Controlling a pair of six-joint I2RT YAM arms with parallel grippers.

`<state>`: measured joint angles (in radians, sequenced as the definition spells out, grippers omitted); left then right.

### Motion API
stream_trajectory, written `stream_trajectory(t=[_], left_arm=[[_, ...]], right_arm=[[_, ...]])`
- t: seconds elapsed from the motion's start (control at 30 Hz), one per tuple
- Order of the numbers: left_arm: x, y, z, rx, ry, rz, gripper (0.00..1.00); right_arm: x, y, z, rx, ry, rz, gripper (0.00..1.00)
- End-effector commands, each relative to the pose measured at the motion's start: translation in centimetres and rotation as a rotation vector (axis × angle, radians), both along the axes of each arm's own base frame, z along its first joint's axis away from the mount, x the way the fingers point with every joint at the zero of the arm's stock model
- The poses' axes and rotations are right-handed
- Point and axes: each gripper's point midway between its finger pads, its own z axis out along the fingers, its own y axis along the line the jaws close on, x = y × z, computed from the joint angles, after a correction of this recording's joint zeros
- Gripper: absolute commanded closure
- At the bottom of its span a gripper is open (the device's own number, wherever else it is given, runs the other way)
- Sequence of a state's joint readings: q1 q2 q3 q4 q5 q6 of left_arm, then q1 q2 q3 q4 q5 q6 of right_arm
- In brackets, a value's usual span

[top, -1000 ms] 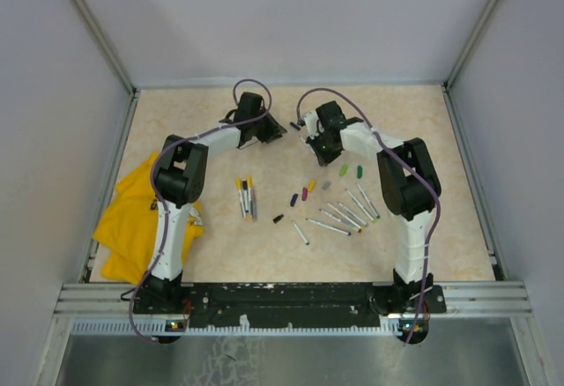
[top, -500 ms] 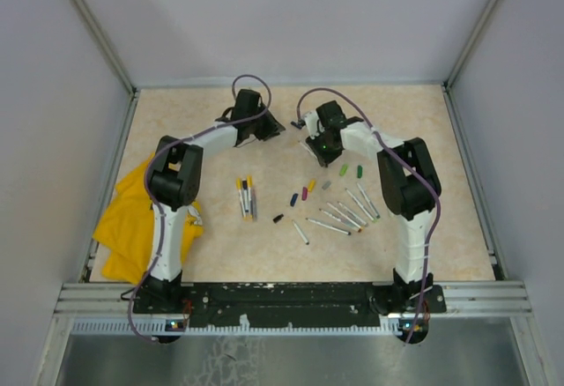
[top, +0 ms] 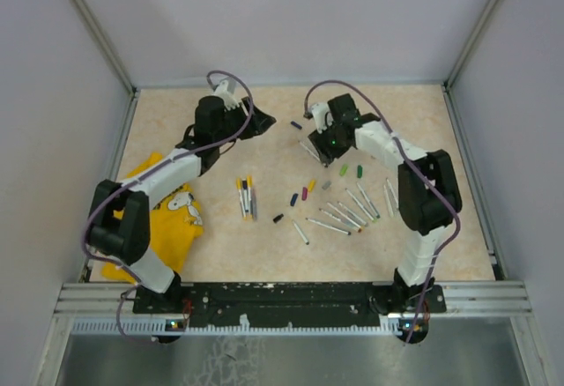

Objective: Open the pen caps
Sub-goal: Place the pen at the center of the board, then pick up the pen from the center of the board.

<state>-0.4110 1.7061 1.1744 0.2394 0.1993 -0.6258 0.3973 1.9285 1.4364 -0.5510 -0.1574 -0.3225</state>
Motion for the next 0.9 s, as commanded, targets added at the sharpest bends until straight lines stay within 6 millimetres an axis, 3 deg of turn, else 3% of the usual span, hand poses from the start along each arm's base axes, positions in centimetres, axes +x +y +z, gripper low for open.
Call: stream_trajectory(t=[0.0,0.1,0.23,0.4,0.53,0.73,0.87], left_arm=[[-3.7,0.6,4.8,0.023,-0.240,-0.124,0.34],[-6.5,1.3,6.0,0.027,-0.305,-0.162,0.18],[-9.5,2.3,7.2,0.009,-0.361,-0.182,0.02],[-12.7,2.8,6.3,-0.028,-0.360,-0.231,0.01],[-14.5,3.4,4.5,-0.027,-0.305,-0.235,0.01],[-17.4,4.4,1.9,-0.089,-0.239,-0.213,0.01],[-19.0,4.1,1.3,-0.158,-0.215,-0.253,0.01]], right_arm=[[-0.1,0.1,8.5,0.140,-0.187,0.050,0.51],[-1.9,0.0,11.6,0.207,-0.241,0.082,0.48],[-5.2,0.3,13.4,0.298,-0.258,0.147,0.46],[-9.9,1.5,15.9,0.433,-0.247,0.247,0.46],[-12.9,2.4,16.4,0.534,-0.235,0.326,0.46],[-14.0,2.3,14.6,0.546,-0.277,0.363,0.46],[-14.8,2.6,14.8,0.580,-0.284,0.403,0.46]])
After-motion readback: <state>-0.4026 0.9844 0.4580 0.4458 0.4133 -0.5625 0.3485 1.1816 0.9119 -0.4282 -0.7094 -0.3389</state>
